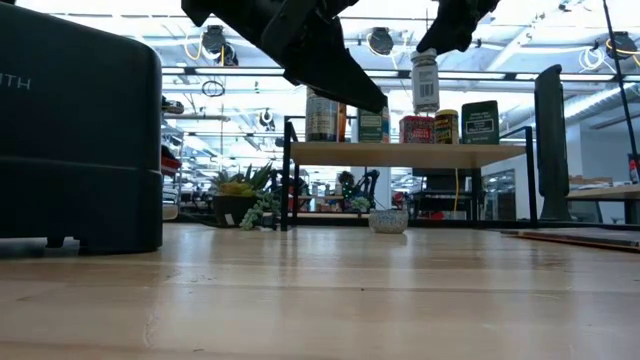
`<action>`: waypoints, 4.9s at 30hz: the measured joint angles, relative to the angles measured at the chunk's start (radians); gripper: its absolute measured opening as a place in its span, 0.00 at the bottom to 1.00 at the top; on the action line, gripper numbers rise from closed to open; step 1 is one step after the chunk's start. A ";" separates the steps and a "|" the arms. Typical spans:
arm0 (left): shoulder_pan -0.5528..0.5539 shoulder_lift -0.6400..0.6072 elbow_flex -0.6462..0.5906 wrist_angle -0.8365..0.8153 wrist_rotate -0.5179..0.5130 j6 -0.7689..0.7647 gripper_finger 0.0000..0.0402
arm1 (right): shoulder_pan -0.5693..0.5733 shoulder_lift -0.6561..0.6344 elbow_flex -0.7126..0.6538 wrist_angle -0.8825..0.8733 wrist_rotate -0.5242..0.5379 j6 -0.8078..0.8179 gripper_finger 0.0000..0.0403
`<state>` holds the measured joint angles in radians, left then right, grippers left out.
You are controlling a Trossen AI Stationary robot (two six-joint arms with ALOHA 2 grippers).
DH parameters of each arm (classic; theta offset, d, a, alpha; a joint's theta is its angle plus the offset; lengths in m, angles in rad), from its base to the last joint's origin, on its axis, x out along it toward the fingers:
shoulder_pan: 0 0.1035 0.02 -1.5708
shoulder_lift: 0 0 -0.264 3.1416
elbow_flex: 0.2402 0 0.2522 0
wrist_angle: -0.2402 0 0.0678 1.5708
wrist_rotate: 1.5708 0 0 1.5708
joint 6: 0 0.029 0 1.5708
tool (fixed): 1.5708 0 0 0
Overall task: Shelf spices
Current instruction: Put the white seasoning bottle on the shelf, then return to Home Position
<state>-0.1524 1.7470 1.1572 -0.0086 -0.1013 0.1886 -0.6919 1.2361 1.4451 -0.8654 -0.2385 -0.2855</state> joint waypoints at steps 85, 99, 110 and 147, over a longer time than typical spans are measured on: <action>-0.012 0.000 0.000 -0.015 0.019 -0.017 0.62 | -0.087 -0.003 -0.235 0.145 -0.105 -0.067 0.48; -0.013 0.000 0.000 -0.024 0.020 -0.019 0.62 | -0.087 -0.002 -0.234 0.143 -0.100 -0.037 0.53; -0.013 0.000 0.000 -0.027 0.022 -0.024 0.62 | -0.087 -0.001 -0.234 0.150 -0.101 -0.018 0.71; -0.011 -0.189 0.001 -0.155 -0.168 0.043 0.62 | -0.065 -0.387 -0.233 0.247 -0.055 0.051 0.72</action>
<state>-0.1631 1.5577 1.1579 -0.1637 -0.2690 0.2314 -0.7567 0.8491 1.2123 -0.6187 -0.2939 -0.2345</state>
